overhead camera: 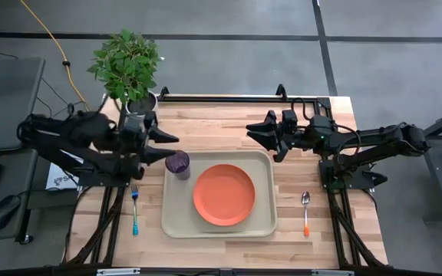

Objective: Pick and place plate/cup/fork/spoon on tray
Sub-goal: Put the spoon to the right side of the orange plate on the gray serving tray

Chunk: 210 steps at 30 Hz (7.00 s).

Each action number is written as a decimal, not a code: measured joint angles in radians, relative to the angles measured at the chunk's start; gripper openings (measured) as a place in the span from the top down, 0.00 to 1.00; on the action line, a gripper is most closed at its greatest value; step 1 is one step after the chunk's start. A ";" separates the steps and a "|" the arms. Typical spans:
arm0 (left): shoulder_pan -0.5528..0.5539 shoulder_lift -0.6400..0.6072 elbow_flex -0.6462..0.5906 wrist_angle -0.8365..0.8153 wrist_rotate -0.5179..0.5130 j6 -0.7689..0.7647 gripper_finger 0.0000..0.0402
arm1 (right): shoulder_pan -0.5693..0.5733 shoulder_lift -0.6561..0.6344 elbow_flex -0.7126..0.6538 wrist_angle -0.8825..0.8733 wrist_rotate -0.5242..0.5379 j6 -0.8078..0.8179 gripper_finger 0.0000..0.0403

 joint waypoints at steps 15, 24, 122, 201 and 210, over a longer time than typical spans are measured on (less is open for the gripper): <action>0.042 -0.158 -0.380 0.482 -0.038 -0.053 0.58 | 0.000 0.000 0.000 0.001 0.000 0.003 0.70; 0.042 -0.157 -0.380 0.481 -0.038 -0.053 0.58 | 0.000 0.000 0.019 -0.119 -0.044 0.063 0.70; 0.042 -0.157 -0.380 0.471 -0.087 -0.052 0.58 | 0.723 0.153 0.145 -1.777 0.077 1.474 0.86; 0.042 -0.157 -0.380 0.472 -0.109 -0.052 0.58 | 0.452 0.066 0.153 -1.276 0.261 1.161 1.00; 0.042 -0.157 -0.380 0.472 -0.109 -0.052 0.58 | 0.359 0.294 0.371 -1.497 0.237 1.020 1.00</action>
